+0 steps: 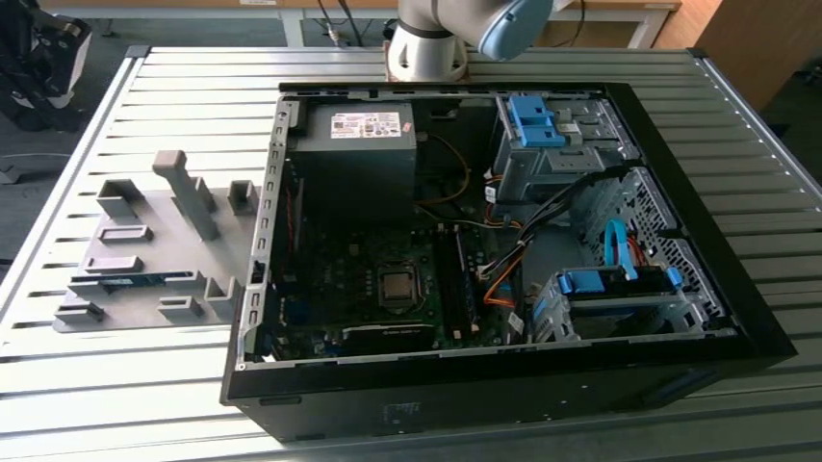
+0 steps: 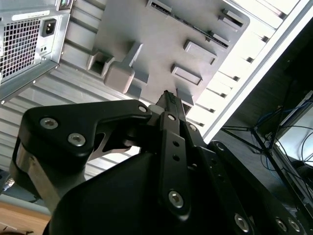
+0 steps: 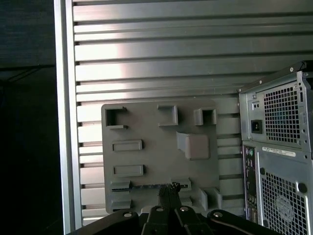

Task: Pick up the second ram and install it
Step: 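Reach for the second ram, then pick up the second ram and move it above second insertion slot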

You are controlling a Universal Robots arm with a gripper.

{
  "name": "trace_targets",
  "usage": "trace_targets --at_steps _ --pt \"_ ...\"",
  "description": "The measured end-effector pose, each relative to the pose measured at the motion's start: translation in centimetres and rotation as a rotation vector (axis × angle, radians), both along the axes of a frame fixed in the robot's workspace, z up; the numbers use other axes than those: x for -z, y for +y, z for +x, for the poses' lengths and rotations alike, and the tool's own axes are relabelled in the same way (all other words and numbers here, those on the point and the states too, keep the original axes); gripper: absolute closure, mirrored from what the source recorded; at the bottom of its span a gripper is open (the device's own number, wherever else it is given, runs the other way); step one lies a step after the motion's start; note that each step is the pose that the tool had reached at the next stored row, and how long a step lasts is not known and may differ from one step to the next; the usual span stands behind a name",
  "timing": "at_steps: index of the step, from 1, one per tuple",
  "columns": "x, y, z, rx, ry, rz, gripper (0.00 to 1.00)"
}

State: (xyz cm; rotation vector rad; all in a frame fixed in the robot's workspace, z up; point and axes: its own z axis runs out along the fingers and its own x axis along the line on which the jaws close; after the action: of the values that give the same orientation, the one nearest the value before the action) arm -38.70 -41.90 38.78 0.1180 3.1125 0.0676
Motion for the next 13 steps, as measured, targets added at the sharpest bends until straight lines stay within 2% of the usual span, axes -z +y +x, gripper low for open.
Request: trace_targets --at_steps 6,13 --pt "0.04 -0.49 -0.43 0.0 0.0001 -0.0002 0.89" --pt "0.04 -0.52 -0.44 0.0 0.0 -0.0012 0.89"
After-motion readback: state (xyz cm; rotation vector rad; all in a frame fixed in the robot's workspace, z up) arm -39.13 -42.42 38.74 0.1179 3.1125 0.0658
